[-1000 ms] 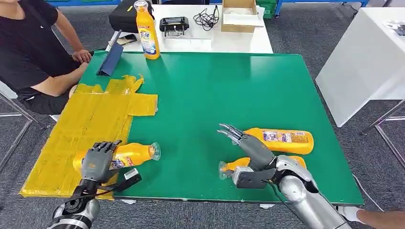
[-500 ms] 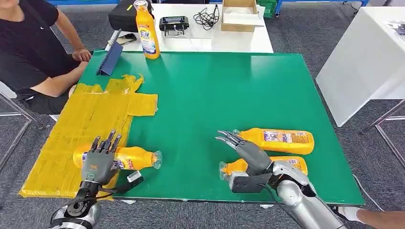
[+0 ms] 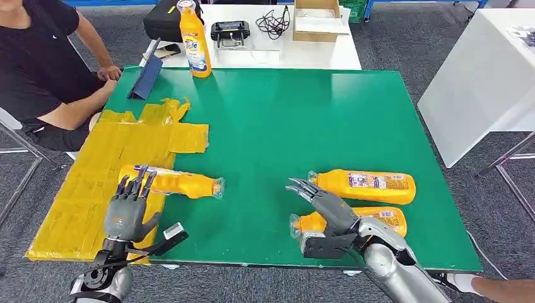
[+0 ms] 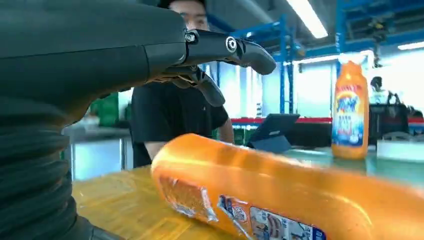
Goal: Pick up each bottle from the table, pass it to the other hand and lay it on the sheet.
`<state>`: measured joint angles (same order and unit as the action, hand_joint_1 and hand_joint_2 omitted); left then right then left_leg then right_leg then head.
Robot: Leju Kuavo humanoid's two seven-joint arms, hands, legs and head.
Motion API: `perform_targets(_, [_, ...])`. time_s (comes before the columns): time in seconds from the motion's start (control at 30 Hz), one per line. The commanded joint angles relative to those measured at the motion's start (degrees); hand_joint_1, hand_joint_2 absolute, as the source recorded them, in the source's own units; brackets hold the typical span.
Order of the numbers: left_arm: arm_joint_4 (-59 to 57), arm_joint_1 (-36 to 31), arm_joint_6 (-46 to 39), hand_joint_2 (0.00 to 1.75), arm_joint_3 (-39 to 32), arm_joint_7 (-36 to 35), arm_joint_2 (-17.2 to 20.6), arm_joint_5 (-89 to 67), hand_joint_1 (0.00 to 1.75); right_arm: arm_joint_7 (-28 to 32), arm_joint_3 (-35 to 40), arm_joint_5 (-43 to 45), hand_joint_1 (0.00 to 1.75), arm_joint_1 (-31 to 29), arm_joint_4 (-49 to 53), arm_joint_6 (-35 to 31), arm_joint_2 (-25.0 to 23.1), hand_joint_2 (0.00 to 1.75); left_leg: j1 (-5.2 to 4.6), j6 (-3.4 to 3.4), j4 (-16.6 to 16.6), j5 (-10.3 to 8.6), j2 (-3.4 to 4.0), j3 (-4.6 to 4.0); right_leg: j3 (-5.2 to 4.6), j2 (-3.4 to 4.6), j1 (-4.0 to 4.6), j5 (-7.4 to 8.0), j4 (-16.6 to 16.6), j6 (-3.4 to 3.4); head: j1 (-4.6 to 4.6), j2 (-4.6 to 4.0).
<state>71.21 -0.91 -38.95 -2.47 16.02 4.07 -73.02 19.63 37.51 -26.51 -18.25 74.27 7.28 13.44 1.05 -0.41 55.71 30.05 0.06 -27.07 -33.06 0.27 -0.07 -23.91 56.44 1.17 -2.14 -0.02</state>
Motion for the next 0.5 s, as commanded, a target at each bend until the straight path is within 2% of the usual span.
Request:
perform_targets(0.03, [0.5,-2.9,2.7,1.75,-1.4,3.5,-0.9,5.4,0.00,-0.2,0.2,-0.3,0.00,-2.3,-5.5,-0.1,-1.1,1.75,0.02,0.09,-0.1,-0.02,0.00,0.10,0.11,-0.02,0.03,0.05,-0.1,0.01,0.02,0.00])
perform_targets(0.07, [1.0,-2.8,2.7,1.75,-1.6,4.3,-1.3,6.8,0.00,-0.2,0.1,-0.3,0.00,-2.2,-5.4,-0.1,-0.9,1.75,0.01,0.06,0.0,-0.01,-0.01,0.04,0.05,-0.03,0.02,0.03,-0.1,0.01,0.02,0.00])
perform_targets(0.13, [3.9,-2.4,5.2,1.75,-3.0,10.4,-2.5,18.4,0.00,-0.3,-0.3,-0.4,0.00,-1.2,-4.0,-0.2,0.0,1.75,0.01,0.10,-0.1,-0.02,0.00,0.13,0.13,-0.02,0.03,0.05,-0.1,0.02,0.00,0.00])
perform_targets(0.17, [5.7,-2.1,9.9,1.75,-3.6,13.3,-2.9,25.6,0.00,-0.7,-0.7,-0.7,0.00,-0.6,-3.4,-0.4,0.5,1.75,0.01,0.07,0.0,0.00,-0.07,0.03,0.05,-0.08,0.02,0.00,0.0,0.02,0.02,0.00])
perform_targets(0.23, [9.2,-2.1,27.6,1.75,-6.6,19.6,-3.8,46.9,0.00,-1.5,-2.2,-1.3,0.00,0.8,-3.2,-0.7,1.3,1.75,0.04,0.06,0.0,0.01,-0.13,-0.03,0.03,-0.14,0.05,-0.01,0.0,0.03,0.02,0.00])
perform_targets(0.3, [13.1,-1.5,39.9,1.75,-11.1,21.8,-5.4,60.3,0.00,-1.7,-3.4,-2.0,0.00,0.8,-4.8,-1.4,1.2,1.75,0.01,0.07,0.0,0.02,-0.12,0.02,0.06,-0.13,0.03,-0.03,0.0,0.03,0.00,0.00])
perform_targets(0.5, [23.2,3.3,43.4,1.75,-13.6,21.8,-8.0,62.2,0.00,-2.4,-6.2,-4.2,0.00,1.9,-4.5,-2.4,2.6,1.75,0.00,0.08,0.0,0.05,0.12,0.00,0.00,0.08,0.00,0.00,0.0,0.03,0.00,0.00])
